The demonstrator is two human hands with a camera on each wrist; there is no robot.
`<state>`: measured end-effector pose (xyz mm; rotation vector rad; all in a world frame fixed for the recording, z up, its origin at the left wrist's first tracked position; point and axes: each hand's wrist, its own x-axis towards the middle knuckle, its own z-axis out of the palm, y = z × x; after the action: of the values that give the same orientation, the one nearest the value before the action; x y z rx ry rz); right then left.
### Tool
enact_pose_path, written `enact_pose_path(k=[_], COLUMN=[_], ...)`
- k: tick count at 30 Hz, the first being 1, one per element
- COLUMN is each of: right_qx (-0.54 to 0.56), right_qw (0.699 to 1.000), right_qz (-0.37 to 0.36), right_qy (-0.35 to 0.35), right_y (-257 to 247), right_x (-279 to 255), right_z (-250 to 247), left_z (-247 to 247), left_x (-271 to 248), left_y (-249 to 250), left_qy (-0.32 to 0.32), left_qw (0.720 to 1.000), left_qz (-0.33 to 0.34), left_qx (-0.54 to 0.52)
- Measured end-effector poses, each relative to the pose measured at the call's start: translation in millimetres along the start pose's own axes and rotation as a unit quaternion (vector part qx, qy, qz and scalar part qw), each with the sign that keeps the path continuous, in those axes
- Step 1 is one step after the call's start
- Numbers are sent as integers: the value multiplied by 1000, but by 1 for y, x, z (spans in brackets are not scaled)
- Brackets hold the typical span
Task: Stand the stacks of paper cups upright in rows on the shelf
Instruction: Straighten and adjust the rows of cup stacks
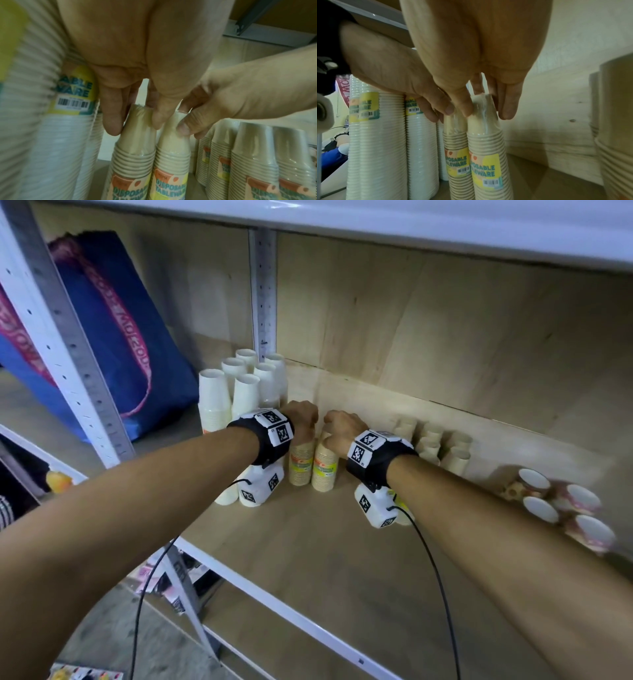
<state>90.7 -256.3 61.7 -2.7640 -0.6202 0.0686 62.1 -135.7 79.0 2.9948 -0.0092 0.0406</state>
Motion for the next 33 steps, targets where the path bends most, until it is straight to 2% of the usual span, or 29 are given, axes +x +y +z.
enact_pose_path(k=[8,12,17,21,25,27,33], right_qx=[18,21,26,34,33,-8,-28], right_qw=[1000,1000,998,996,994,994,990], right_qz=[14,23,54,73,96,97,131], right_qy=[8,4,-9,-29,-42,-44,-37], right_y=[6,11,18,29,42,48,73], right_x=[-20,-39,-65,-92,-119,-132,-156], right_z=[-7,-15,-25,-37,-51,-59,-73], left_z=[-4,-17,-24,-25,-23,-21,-11], left_x=[-5,-8,-16,-24,-31,-33,-35], left_y=[4,12,30,54,82,96,130], left_qy=[-17,-89,-164,-202,-213,-212,-184], left_qw=[999,994,983,973,968,966,966], left_qz=[33,58,69,93,114,124,156], left_qx=[6,21,-50,-63,-63,-74,-90])
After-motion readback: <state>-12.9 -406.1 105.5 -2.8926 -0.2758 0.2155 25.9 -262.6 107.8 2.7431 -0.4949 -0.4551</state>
